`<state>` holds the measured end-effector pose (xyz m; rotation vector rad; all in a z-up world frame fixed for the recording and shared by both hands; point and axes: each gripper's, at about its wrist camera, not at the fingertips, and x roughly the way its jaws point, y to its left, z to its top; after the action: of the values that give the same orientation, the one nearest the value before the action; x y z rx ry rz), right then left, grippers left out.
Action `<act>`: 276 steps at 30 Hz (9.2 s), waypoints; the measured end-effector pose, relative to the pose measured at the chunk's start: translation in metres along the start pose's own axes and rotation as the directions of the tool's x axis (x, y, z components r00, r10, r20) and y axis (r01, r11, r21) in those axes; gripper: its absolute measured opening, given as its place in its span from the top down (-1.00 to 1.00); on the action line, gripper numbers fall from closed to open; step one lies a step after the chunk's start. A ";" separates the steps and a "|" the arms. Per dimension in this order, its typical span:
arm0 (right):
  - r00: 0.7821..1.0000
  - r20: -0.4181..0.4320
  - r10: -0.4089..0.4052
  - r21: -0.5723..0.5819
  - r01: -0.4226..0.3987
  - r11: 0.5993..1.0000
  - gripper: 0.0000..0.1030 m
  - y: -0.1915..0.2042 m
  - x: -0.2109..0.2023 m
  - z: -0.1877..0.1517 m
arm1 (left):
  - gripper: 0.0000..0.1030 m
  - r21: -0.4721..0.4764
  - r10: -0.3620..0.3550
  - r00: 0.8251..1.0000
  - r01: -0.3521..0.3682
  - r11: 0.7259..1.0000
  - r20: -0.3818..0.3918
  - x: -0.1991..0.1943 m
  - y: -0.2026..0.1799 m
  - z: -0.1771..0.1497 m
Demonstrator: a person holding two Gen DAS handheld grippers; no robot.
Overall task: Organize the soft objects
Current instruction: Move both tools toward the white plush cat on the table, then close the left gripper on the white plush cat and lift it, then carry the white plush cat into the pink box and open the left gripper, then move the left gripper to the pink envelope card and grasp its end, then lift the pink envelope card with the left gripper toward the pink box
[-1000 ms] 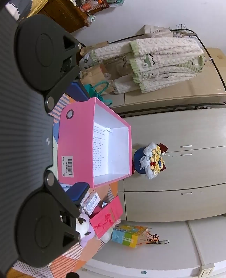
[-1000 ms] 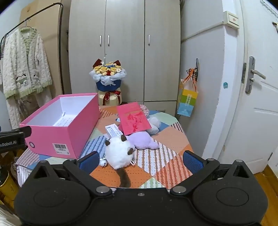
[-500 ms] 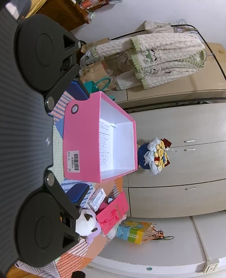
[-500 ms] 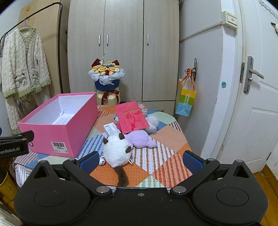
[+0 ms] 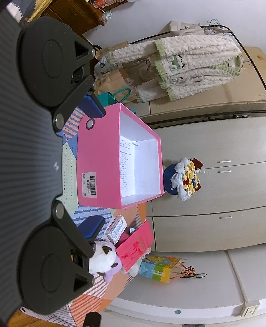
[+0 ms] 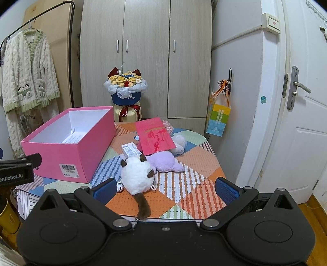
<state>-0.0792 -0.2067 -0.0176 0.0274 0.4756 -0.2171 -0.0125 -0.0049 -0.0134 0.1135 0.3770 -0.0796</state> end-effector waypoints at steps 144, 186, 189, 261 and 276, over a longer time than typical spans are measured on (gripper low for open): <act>0.744 -0.169 0.646 -0.125 -0.666 0.735 -0.41 0.132 0.166 0.151 | -0.09 -0.259 -0.526 0.797 0.463 0.847 -0.296 0.186 0.085 0.141; 0.761 -0.317 0.566 -0.212 -0.639 0.739 -0.37 0.137 0.252 0.163 | -0.58 -0.149 -0.416 0.847 0.389 0.909 -0.331 0.263 0.084 0.138; 0.783 -0.299 0.546 -0.245 -0.616 0.749 -0.40 0.130 0.233 0.163 | -0.58 -0.110 -0.412 0.856 0.398 0.911 -0.314 0.238 0.083 0.143; 0.930 -0.131 0.344 -0.284 -0.367 0.886 -0.80 -0.024 0.281 0.066 | 0.39 -0.331 -0.503 0.816 0.408 0.851 -0.287 0.286 -0.123 0.053; 0.940 -0.148 0.307 -0.242 -0.336 0.910 -0.82 -0.014 0.285 0.059 | 0.40 -0.361 -0.519 0.816 0.418 0.834 -0.253 0.278 -0.124 0.049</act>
<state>0.1912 -0.2819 -0.0948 -0.1438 0.5965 0.1756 0.2509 -0.1490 -0.0832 -0.2695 0.7601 -0.5069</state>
